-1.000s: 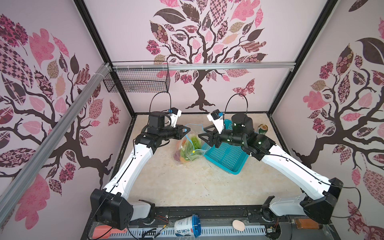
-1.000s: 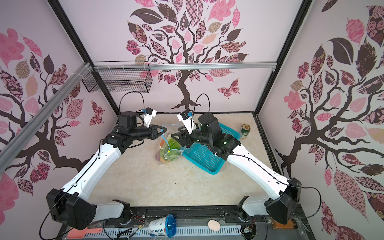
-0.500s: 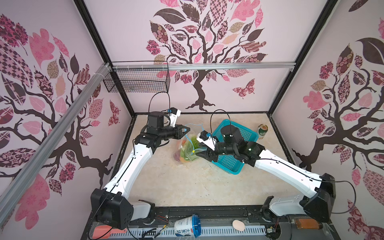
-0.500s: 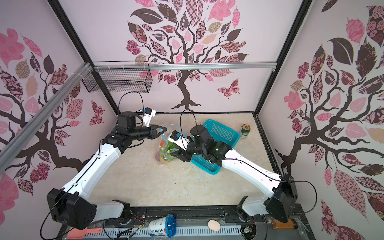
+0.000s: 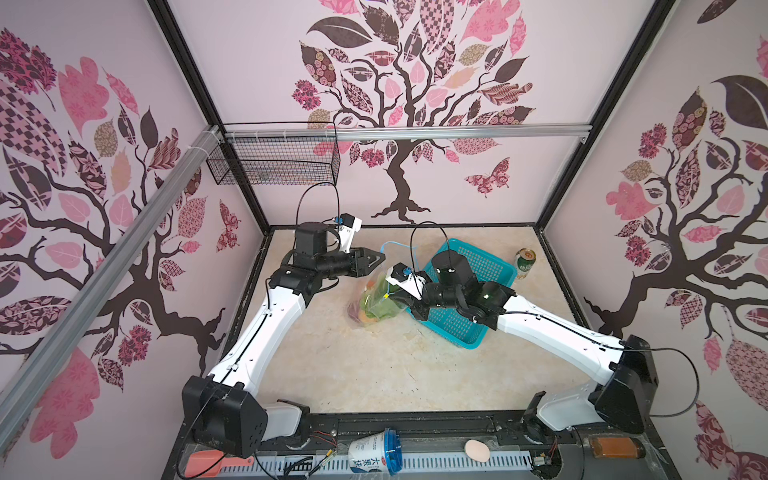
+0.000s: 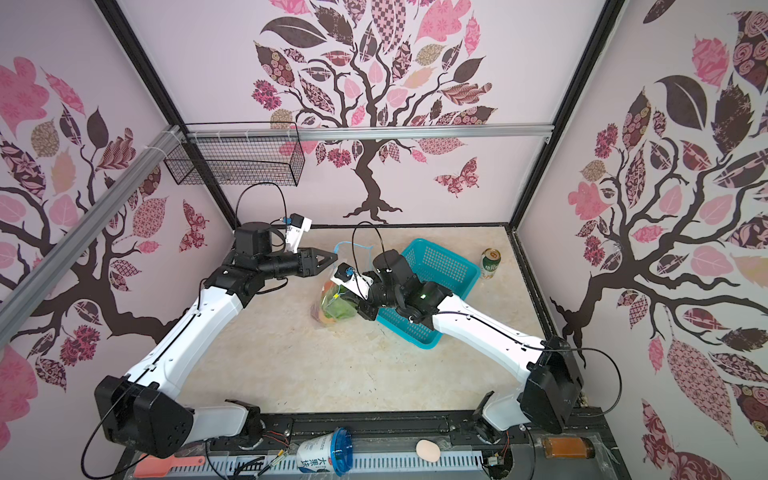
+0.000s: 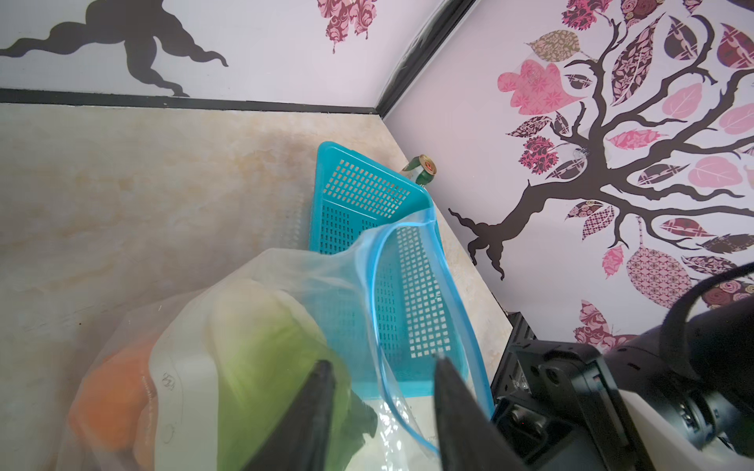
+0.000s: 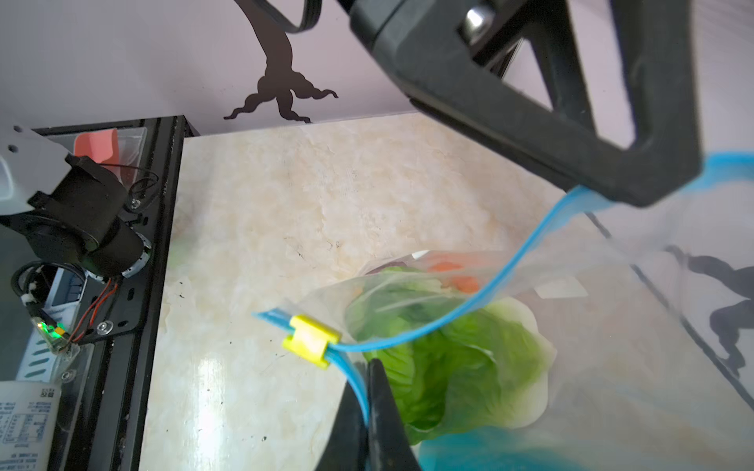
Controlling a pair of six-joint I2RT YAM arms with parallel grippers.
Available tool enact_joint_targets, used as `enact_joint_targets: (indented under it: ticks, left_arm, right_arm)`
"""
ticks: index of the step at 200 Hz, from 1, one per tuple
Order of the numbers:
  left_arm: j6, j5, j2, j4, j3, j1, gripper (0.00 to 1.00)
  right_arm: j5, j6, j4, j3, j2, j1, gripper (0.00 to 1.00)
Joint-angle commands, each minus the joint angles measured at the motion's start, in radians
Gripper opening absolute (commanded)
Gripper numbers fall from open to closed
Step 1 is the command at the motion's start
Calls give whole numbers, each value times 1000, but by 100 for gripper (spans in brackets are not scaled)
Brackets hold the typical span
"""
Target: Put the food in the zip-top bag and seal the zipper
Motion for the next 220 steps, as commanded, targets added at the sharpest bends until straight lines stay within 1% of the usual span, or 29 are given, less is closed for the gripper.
enact_joint_targets:
  ticks: [1, 3, 4, 9, 29, 48, 59, 67, 80, 96, 112, 130, 158, 181, 220]
  left_arm:
    - [22, -56, -42, -7, 7, 17, 85]
    - [23, -63, -47, -11, 8, 19, 92]
    - [24, -66, -49, -13, 8, 21, 93]
    - [24, -82, -63, -19, 9, 27, 95]
    - [11, -148, -139, -3, -14, 64, 95]
    - [29, -233, -231, 49, -78, 77, 94]
    - [54, -250, -289, 97, -130, 78, 94]
    - [72, -253, -324, 126, -160, 77, 92]
    - [102, -218, -375, 173, -207, 78, 85]
    - [146, -146, -405, 195, -232, 78, 71]
    - [185, -86, -403, 192, -241, 77, 58]
    - [203, -31, -385, 201, -254, 77, 51]
    - [203, 59, -331, 215, -260, 79, 46]
    - [196, 118, -317, 213, -263, 81, 45]
    - [209, 77, -361, 186, -298, 81, 47]
  right_arm:
    - [-74, 125, 80, 17, 17, 2, 0]
    - [-78, 136, 86, 20, 19, 3, 0]
    - [-79, 142, 87, 21, 20, 2, 0]
    - [-88, 165, 99, 30, 25, 3, 0]
    - [-108, 262, 125, 71, 52, 2, 0]
    - [-104, 325, 88, 144, 97, 2, 0]
    - [-105, 345, 51, 196, 128, 2, 0]
    - [-108, 363, 31, 231, 151, 2, 0]
    - [-117, 391, 13, 274, 186, 0, 0]
    - [-131, 420, -6, 318, 222, 0, 0]
    - [-158, 433, -16, 343, 245, -2, 0]
    - [-184, 440, -8, 346, 250, -2, 0]
    - [-198, 431, -12, 346, 243, -3, 0]
    - [-186, 431, -23, 353, 241, -17, 0]
    - [-246, 469, -12, 351, 236, -74, 0]
